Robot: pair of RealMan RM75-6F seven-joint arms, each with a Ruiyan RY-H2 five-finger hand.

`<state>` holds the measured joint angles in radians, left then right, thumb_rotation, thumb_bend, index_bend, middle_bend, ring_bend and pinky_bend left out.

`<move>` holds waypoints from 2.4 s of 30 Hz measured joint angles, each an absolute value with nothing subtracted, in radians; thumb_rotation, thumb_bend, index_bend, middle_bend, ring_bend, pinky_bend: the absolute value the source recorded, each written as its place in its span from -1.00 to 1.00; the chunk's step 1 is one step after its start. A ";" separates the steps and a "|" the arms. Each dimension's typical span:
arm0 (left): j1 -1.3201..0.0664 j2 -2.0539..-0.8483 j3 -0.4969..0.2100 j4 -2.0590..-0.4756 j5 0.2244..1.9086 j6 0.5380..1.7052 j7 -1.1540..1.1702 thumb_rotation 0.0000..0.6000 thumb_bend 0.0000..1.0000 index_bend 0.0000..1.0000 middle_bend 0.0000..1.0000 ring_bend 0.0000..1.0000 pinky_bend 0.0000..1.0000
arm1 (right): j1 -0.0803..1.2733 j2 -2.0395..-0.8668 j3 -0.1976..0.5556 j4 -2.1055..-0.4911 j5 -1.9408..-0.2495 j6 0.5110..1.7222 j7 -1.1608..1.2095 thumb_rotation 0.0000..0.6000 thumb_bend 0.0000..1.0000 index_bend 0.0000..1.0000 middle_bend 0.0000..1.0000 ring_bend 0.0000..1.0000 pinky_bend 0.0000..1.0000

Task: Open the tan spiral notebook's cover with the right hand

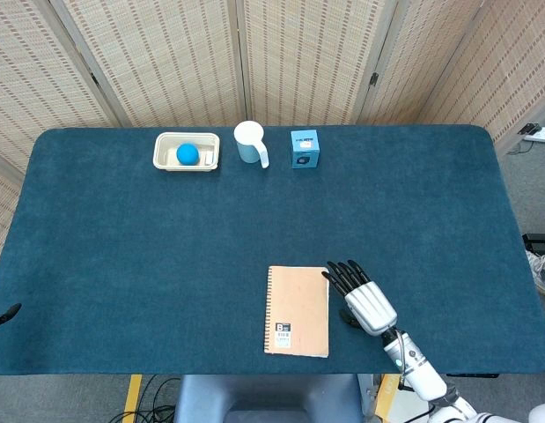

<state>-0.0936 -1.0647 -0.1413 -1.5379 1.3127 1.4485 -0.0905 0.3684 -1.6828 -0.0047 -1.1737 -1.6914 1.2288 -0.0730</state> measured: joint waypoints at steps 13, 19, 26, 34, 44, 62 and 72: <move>-0.100 -1.068 -0.147 -1.528 1.296 1.426 -0.087 1.00 -0.78 -1.00 -1.00 -1.00 -0.83 | 0.391 -1.711 0.003 -1.162 -1.653 1.210 -0.085 1.00 -0.21 -1.00 -1.00 -1.00 -1.00; -0.102 -1.068 -0.146 -1.529 1.299 1.423 -0.091 1.00 -0.78 -1.00 -1.00 -1.00 -0.83 | 0.401 -1.721 0.004 -1.151 -1.640 1.202 -0.069 1.00 -0.21 -1.00 -1.00 -1.00 -1.00; -0.104 -1.069 -0.147 -1.527 1.294 1.417 -0.086 1.00 -0.78 -1.00 -1.00 -1.00 -0.83 | 0.416 -1.733 0.008 -1.151 -1.621 1.184 -0.065 1.00 -0.21 -1.00 -1.00 -1.00 -1.00; -0.106 -1.070 -0.148 -1.526 1.294 1.415 -0.086 1.00 -0.78 -1.00 -1.00 -1.00 -0.83 | 0.424 -1.734 0.014 -1.152 -1.596 1.170 -0.061 1.00 -0.21 -1.00 -1.00 -1.00 -1.00; -0.104 -1.070 -0.148 -1.527 1.292 1.415 -0.084 1.00 -0.78 -1.00 -1.00 -1.00 -0.83 | 0.444 -1.750 0.021 -1.144 -1.577 1.148 -0.055 1.00 -0.21 -1.00 -1.00 -1.00 -1.00; -0.099 -1.070 -0.160 -1.534 1.275 1.427 -0.083 1.00 -0.78 -1.00 -1.00 -1.00 -0.83 | 0.467 -1.771 0.024 -1.136 -1.580 1.159 -0.007 1.00 -0.20 -1.00 -1.00 -1.00 -1.00; -0.060 -1.039 -0.192 -1.556 1.219 1.463 -0.160 1.00 -0.78 -1.00 -1.00 -1.00 -0.83 | 0.519 -1.767 0.064 -1.235 -1.595 1.162 -0.034 1.00 -0.20 -1.00 -1.00 -1.00 -1.00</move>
